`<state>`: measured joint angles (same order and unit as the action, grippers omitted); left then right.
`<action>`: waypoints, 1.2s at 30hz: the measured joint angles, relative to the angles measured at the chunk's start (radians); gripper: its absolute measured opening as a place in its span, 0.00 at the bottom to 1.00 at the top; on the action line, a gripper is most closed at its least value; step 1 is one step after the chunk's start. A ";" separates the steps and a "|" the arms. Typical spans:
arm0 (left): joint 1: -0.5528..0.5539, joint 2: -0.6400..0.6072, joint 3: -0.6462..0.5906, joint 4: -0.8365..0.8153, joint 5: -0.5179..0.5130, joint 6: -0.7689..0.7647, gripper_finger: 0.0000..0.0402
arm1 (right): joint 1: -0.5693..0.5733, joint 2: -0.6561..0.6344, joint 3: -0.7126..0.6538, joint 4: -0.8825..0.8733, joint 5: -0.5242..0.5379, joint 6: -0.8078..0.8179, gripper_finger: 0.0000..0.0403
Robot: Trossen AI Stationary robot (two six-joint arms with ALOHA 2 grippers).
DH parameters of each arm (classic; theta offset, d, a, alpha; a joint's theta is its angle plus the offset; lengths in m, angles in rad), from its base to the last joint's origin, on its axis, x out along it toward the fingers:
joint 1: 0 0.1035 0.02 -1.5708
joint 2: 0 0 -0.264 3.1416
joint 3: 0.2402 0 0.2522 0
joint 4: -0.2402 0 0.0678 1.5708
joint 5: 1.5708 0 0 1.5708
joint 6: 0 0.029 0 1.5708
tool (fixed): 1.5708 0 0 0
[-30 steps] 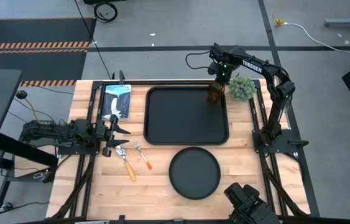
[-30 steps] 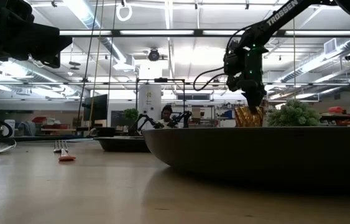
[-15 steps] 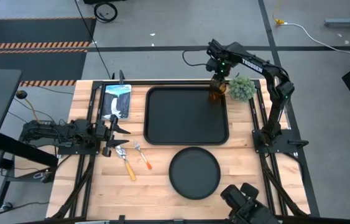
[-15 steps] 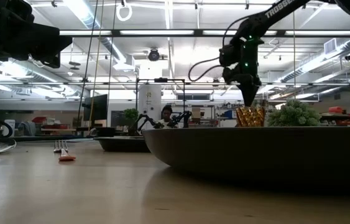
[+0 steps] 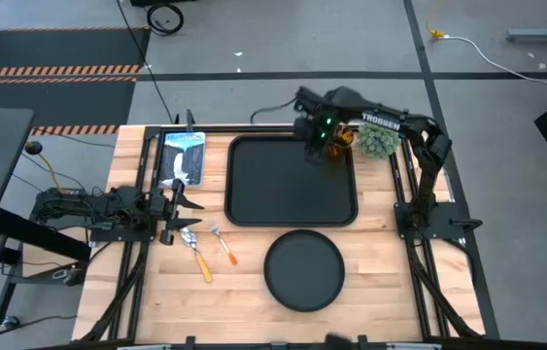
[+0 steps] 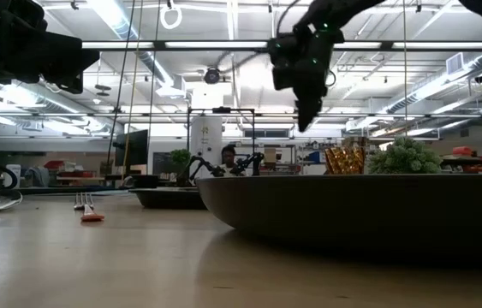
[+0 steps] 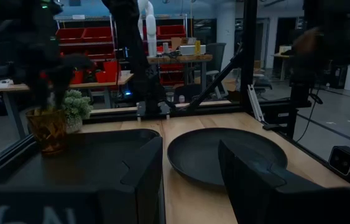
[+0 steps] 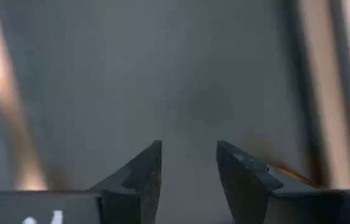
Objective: Pick and place plate/cup/fork/spoon on tray
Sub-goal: Put the black plate on the black tray below the brown cup
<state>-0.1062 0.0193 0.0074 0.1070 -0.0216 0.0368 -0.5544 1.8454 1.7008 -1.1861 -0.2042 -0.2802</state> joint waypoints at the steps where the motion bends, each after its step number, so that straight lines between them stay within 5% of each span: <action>1: 0.000 0.000 0.000 0.000 0.000 0.000 0.42 | 0.030 -0.001 -0.009 0.015 -0.019 0.011 0.39; 16: 0.000 0.000 0.000 0.000 0.000 0.000 0.42 | 0.354 -0.018 -0.358 0.207 -0.091 0.220 0.39; 36: 0.000 0.000 0.000 0.000 0.000 0.000 0.42 | 0.642 -0.440 -0.846 0.506 0.091 0.846 0.39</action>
<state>-0.1059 0.0196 0.0074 0.1070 -0.0216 0.0372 0.0879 1.4054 0.8549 -0.6801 -0.1134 0.5654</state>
